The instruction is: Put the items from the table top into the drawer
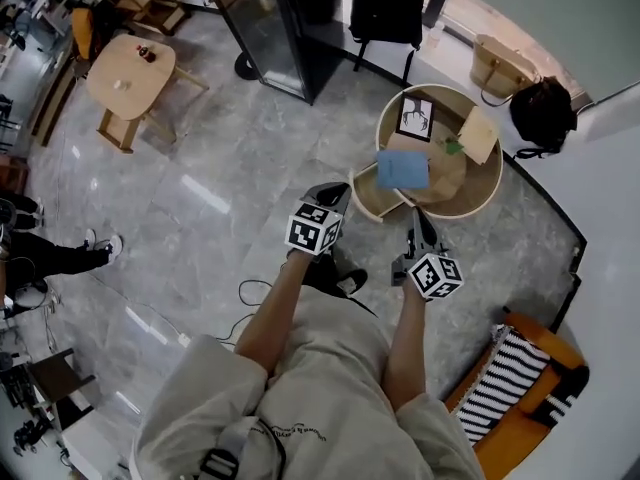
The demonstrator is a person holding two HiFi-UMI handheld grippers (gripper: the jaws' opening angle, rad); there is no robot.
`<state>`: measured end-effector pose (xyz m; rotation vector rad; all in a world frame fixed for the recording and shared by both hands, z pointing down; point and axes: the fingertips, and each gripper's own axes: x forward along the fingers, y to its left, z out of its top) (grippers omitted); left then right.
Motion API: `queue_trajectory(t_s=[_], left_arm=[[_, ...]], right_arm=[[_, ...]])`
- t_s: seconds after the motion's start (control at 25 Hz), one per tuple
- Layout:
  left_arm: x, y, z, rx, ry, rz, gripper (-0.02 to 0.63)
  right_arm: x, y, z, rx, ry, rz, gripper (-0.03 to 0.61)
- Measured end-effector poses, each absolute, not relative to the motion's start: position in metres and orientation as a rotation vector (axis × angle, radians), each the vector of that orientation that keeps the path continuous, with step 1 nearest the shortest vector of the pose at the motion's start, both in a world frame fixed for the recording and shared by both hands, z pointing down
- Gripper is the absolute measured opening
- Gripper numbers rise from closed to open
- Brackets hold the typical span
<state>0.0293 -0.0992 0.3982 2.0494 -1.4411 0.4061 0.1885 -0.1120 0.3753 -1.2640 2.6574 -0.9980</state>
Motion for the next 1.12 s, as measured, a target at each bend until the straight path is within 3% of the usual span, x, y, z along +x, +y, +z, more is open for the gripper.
queue_trajectory(t_s=[0.4,0.76,1.12], left_arm=[[0.015,-0.124,0.470,1.970,-1.232,0.214,0.021],[0.011,-0.103,0.554,1.860,-1.135,0.265,0.021],[0.051,-0.164,0.665,1.824,-1.205,0.359,0.023]], right_arm=[[0.155,-0.111,0.433,-1.347,2.899,-1.153,0.034],[0.161,-0.145,0.499,-1.383,2.935,-1.259,0.034],[0.179,-0.231,0.620,-1.164,3.136,-1.237,0.034]])
